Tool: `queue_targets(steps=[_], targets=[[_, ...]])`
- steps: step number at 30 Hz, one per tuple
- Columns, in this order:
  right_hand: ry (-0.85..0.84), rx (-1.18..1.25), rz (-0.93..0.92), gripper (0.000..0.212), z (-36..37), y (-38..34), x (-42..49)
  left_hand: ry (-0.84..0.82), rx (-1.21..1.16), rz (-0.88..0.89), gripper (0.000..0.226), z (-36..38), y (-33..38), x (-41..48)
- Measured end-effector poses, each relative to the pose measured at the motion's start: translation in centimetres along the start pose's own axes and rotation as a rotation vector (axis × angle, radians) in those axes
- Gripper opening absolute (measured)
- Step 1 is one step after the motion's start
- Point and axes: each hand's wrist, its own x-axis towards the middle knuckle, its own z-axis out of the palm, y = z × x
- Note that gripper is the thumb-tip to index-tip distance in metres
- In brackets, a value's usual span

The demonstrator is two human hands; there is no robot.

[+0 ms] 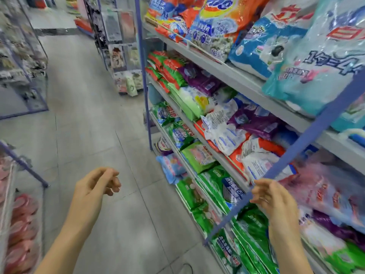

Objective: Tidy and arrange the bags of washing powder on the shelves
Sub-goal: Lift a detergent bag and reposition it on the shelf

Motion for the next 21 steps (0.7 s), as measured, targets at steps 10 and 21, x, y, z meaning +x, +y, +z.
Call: queue_targets(steps=[10,21], targets=[[-0.049,-0.069,0.009,0.029,7.1,1.0,12.8,0.007,-0.001,-0.041,0.034,3.6,-0.9,13.5],[0.053,-0.549,-0.184,0.013,25.8,2.0,30.8,-0.229,0.053,0.018,0.032,4.3,-3.6,34.3]])
